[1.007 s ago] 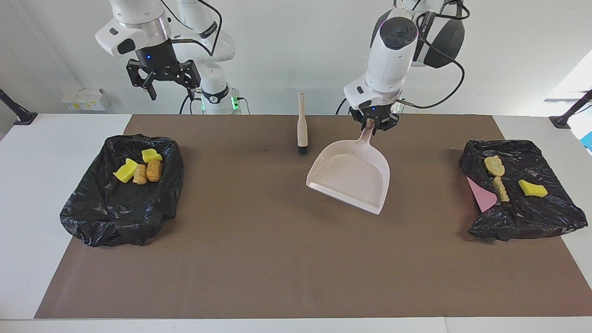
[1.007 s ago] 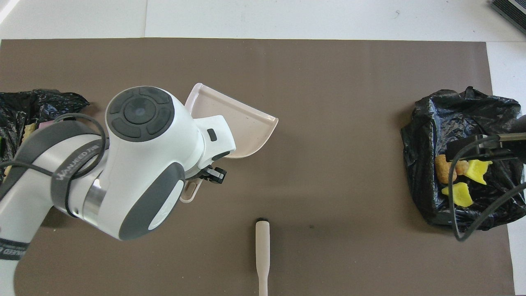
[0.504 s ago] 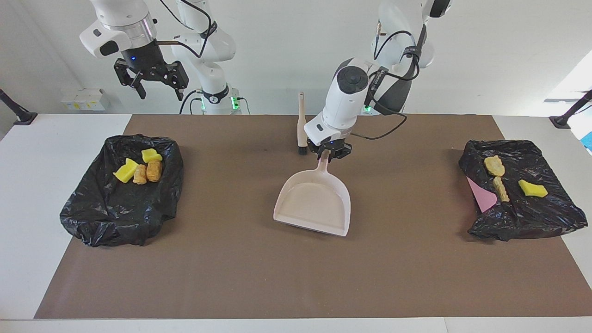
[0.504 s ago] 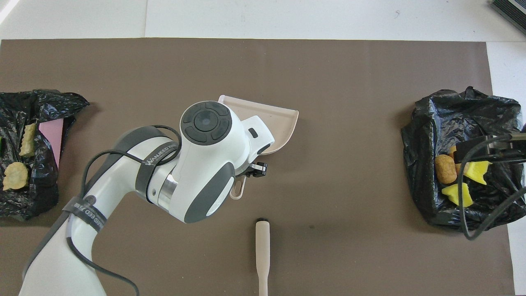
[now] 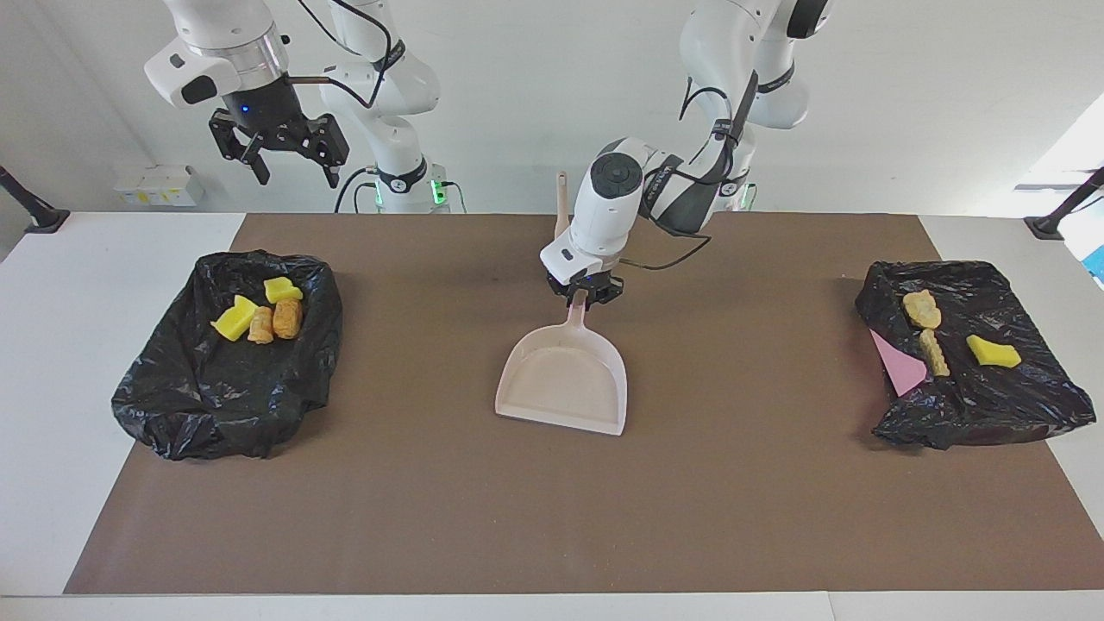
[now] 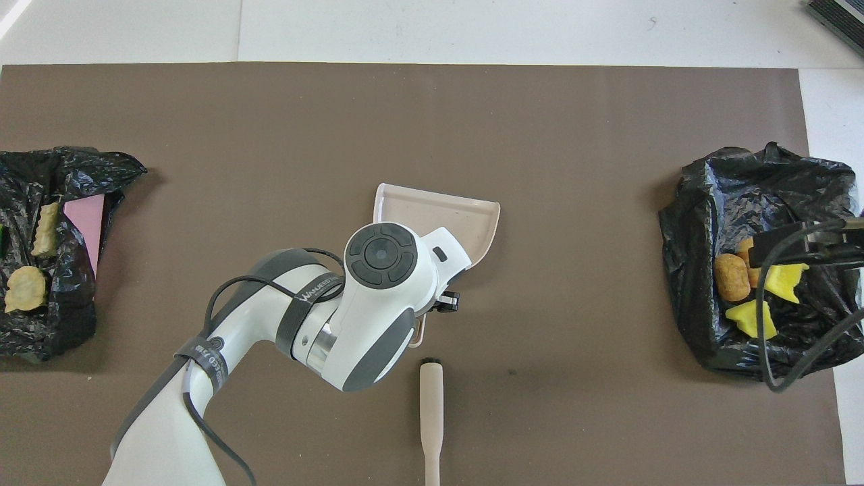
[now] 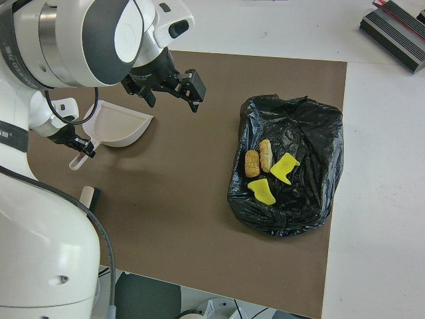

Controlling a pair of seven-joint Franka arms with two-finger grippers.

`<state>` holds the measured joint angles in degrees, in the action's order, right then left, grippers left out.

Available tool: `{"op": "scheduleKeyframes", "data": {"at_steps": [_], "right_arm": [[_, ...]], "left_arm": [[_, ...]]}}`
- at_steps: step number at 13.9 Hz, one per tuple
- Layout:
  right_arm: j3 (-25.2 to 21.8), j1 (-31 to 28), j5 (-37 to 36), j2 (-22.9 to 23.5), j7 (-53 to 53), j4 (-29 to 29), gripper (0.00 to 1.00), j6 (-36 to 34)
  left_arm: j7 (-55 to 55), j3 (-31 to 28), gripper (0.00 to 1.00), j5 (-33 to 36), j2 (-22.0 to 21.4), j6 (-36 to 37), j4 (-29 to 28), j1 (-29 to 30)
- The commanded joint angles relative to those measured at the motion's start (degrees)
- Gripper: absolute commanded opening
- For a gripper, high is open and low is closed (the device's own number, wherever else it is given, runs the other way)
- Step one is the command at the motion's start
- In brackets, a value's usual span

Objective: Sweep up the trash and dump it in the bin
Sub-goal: 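Lower the dustpan onto the table center with the left gripper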

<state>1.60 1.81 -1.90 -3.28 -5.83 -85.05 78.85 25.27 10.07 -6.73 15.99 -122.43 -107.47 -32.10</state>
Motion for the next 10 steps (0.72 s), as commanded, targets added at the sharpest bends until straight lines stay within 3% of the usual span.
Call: {"op": "scheduleKeyframes", "data": {"at_steps": [1, 6, 10], "right_arm": [[0.16, -0.58, -0.21, -0.06, 0.73, 0.23, 1.00, -0.18], [0.16, -0.49, -0.21, -0.06, 0.64, 0.23, 1.00, -0.18], [0.16, -0.49, -0.21, -0.06, 0.73, 0.23, 1.00, -0.18]], "left_arm": [[1.62, -0.93, 1.00, -1.18, -0.52, -0.80, 0.42, -1.65], [0.83, -1.71, 1.00, -1.09, -3.25, 2.10, 1.03, 3.69], [-1.44, -1.72, 1.00, -0.82, -4.30, 2.10, 2.61, 13.01]]}}
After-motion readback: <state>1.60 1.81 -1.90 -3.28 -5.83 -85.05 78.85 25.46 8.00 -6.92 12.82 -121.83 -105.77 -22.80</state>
